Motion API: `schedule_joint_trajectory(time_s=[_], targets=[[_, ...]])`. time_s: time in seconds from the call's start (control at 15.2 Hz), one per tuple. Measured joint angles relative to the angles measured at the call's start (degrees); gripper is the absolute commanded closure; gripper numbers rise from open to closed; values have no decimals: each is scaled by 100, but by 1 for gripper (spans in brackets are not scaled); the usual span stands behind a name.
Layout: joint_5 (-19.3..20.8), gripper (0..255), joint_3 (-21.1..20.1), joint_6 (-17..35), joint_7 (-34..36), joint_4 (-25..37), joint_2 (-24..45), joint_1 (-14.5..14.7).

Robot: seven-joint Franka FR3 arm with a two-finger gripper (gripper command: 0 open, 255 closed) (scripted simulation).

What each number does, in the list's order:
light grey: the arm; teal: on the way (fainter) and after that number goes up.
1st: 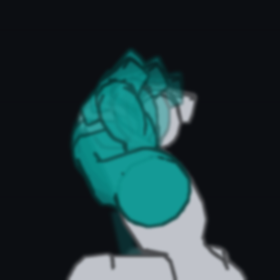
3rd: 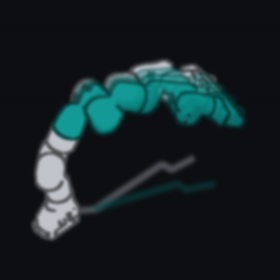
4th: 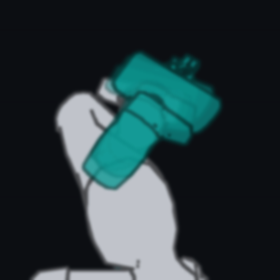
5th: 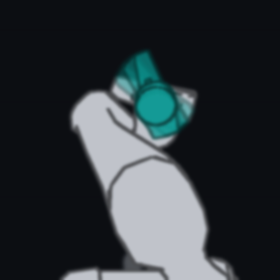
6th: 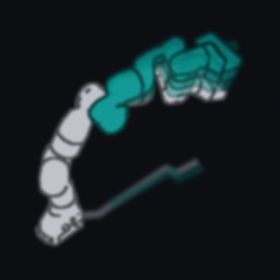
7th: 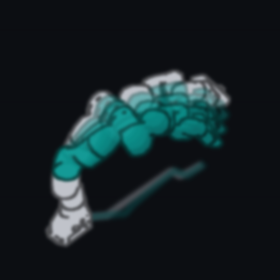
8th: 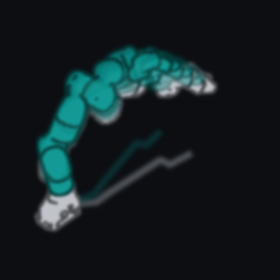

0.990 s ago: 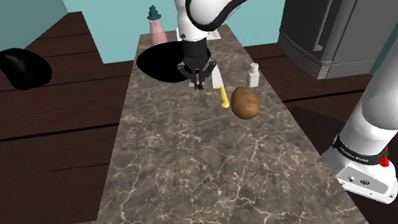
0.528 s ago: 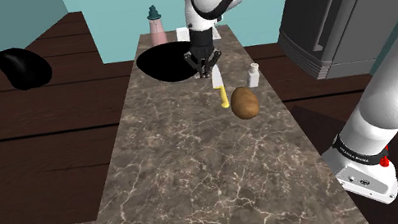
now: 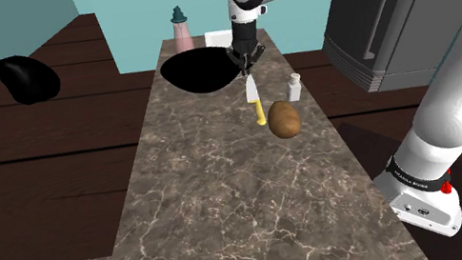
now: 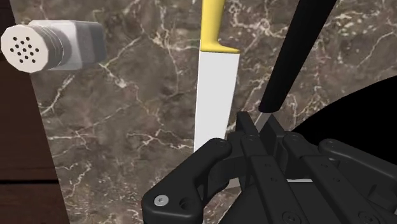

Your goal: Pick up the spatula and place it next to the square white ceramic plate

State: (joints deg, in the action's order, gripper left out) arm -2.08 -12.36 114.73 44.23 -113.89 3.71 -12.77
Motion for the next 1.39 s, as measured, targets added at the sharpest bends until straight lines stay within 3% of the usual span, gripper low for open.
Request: schedule_joint_trajectory(time_s=[0.99,1.39], targets=[[201,255,703,-676,-1538,2208,1586,-897],[233,255,879,-1227,-2040,3769,2611,-1216]])
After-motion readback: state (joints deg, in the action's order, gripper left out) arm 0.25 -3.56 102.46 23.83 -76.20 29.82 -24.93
